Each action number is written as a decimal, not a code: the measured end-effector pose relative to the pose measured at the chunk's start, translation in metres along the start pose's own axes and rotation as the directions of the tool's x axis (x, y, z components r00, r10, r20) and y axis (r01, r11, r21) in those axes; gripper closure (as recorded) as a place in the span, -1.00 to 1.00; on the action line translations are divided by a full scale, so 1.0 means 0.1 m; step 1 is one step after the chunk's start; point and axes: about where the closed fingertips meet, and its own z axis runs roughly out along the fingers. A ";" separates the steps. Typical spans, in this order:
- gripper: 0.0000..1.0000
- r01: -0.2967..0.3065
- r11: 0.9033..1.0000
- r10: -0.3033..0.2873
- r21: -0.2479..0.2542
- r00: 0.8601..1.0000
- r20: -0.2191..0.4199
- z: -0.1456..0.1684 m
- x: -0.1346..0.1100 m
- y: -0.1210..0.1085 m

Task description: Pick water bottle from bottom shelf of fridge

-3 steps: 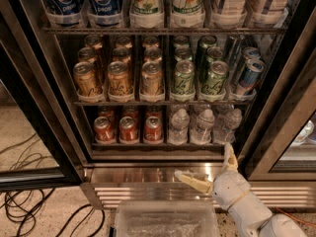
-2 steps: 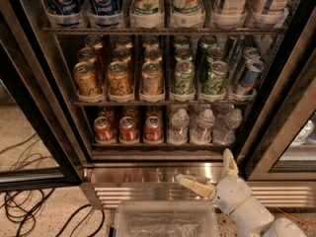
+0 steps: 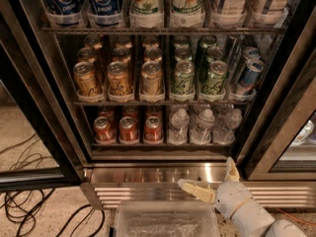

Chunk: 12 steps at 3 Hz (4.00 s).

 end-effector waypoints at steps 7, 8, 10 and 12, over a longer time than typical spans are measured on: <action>-0.88 0.462 0.793 -0.581 0.396 0.768 0.270 0.33 -0.18 -0.57; -0.88 0.445 0.779 -0.570 0.442 0.795 0.205 0.24 -0.16 -0.72; -0.72 0.412 0.791 -0.489 0.453 0.870 0.063 0.19 -0.04 -0.99; -0.54 0.369 0.836 -0.378 0.406 0.924 -0.063 0.15 0.16 -1.08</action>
Offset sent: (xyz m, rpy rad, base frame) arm 0.0163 -0.0027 -0.0238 -0.1806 -0.1609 -0.0604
